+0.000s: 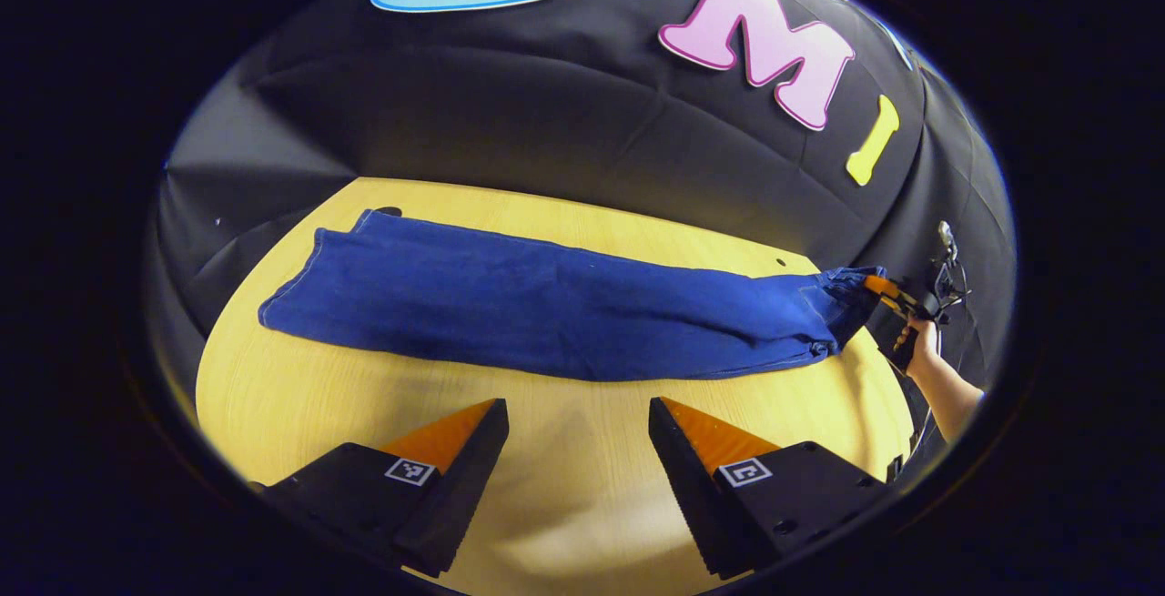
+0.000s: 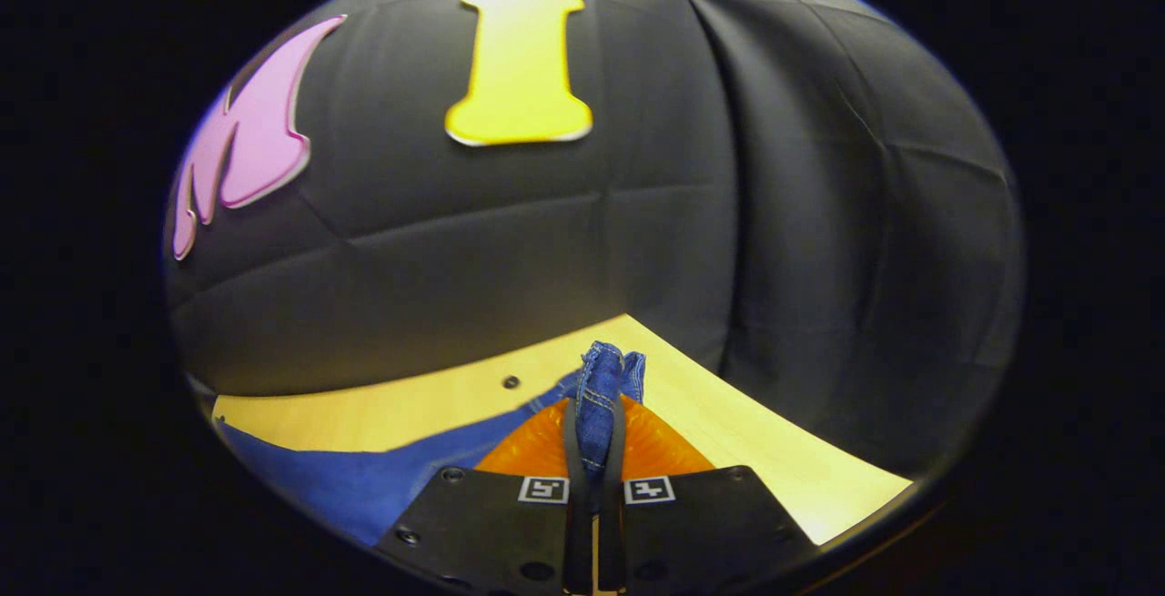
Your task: Grasp the waist and the cuffs of the jeans and fold them to make the two legs overlap; first hold the waist and fold one-third of the jeans toward the cuffs, then hold the cuffs and fold the remaining one-third in the same direction to finish folding.
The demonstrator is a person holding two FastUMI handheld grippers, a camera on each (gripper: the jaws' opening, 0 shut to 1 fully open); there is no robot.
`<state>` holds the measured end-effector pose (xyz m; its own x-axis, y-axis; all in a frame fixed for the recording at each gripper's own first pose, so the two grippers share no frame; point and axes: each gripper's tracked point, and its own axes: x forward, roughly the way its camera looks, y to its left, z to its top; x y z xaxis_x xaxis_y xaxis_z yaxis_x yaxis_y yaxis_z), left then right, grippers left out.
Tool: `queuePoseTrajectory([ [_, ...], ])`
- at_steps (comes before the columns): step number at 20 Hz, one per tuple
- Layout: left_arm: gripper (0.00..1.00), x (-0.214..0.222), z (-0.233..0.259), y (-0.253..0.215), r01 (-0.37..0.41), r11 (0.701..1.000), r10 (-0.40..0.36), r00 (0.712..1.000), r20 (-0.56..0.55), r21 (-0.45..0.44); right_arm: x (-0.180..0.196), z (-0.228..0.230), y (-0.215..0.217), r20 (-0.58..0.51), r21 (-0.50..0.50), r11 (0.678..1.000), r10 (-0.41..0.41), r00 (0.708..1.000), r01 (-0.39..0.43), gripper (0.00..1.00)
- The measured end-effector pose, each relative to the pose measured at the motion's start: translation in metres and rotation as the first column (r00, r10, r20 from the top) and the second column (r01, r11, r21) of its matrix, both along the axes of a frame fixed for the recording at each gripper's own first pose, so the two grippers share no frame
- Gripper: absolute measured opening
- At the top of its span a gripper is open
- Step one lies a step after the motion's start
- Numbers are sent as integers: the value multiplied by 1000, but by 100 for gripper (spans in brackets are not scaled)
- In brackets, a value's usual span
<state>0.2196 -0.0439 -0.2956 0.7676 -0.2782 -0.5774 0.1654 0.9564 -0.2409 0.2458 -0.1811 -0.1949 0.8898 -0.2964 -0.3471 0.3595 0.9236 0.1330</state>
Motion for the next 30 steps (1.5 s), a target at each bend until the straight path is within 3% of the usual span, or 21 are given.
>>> queuePoseTrajectory([
  [4,97,-13,-2,9,-40,999,40,999,-4,-20,7,72,71,94,-92,985,155,983,-147,7],
  [7,97,-23,2,20,-52,998,52,999,12,-31,-2,111,137,150,-133,958,272,950,-253,7],
  [10,97,-21,15,44,-137,991,136,987,87,2,-8,123,193,166,-142,923,378,911,-357,7],
  [16,97,-12,31,85,-230,973,228,957,178,-10,-30,68,302,82,-131,827,559,825,-547,7],
  [19,100,2,32,127,-320,947,311,924,223,4,-49,18,341,0,-147,762,638,770,-631,7],
  [21,97,13,31,161,-390,921,375,896,238,19,-67,-20,363,-63,-135,713,686,725,-688,7],
  [23,97,28,37,193,-453,892,437,860,265,0,-80,-51,374,-120,-86,697,702,702,-712,7],
  [25,92,42,31,224,-501,865,488,836,252,-11,-81,-62,378,-137,-87,696,701,700,-713,11],
  [26,97,49,23,240,-524,852,509,828,234,4,-80,-62,381,-135,-97,693,702,699,-714,12],
  [28,97,72,14,257,-524,851,504,836,216,44,-88,-63,390,-122,-39,685,720,684,-728,22],
  [29,97,85,9,264,-510,857,484,847,218,79,-97,-66,398,-121,21,675,734,669,-737,34],
  [30,97,93,2,270,-486,866,457,865,205,118,-106,-65,404,-117,77,665,746,655,-743,39],
])
